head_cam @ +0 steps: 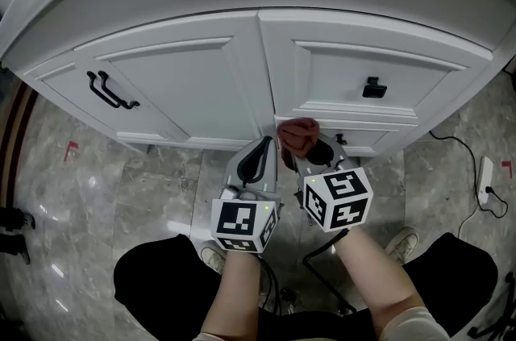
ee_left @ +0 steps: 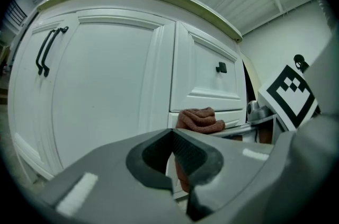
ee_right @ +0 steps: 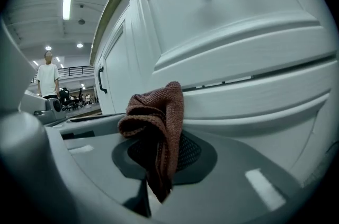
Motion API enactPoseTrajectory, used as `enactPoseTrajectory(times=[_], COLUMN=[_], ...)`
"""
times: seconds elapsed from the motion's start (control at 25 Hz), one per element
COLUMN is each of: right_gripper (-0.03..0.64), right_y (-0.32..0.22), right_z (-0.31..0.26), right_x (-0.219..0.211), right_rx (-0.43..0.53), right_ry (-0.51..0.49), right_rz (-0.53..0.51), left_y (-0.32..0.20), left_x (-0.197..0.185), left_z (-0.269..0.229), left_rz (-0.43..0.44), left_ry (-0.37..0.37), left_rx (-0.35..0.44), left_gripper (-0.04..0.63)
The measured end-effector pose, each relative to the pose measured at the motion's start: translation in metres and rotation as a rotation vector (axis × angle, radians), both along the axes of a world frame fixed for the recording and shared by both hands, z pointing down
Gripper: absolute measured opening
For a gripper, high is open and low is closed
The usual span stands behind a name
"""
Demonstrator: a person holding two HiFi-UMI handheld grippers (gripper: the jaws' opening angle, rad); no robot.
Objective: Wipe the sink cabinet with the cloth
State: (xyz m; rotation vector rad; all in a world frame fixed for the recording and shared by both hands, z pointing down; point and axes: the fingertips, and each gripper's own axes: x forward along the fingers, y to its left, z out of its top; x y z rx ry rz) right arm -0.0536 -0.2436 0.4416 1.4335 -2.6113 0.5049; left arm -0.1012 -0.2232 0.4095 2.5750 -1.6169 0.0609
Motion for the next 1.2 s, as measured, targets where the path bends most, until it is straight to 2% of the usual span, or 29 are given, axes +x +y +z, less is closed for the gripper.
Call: enactPoseTrajectory(times=[0.6,0.96,1.2], right_gripper=[0.08,0.081,0.078], right_y=[0.001,0.005,0.01], right_z=[0.015,0.01,0.007], right_x=[0.084,0.118,0.159], right_rx=[-0.06,-0.057,-0.053], right_ry=[0.028,0.013,0.01], right_rz=[0.153,0.198,0.286], left_y=[0.003,0.003,0.007], left_x=[0.055,0.086,0.113], left_z=[0.002,0.004,0.011], left_rz=[0.099,0.148,0.201], left_ry=[-0.025,-0.022,-0.034], left_rx=[0.002,-0.005,-0.012], left_gripper=[0.0,0.0,0.0])
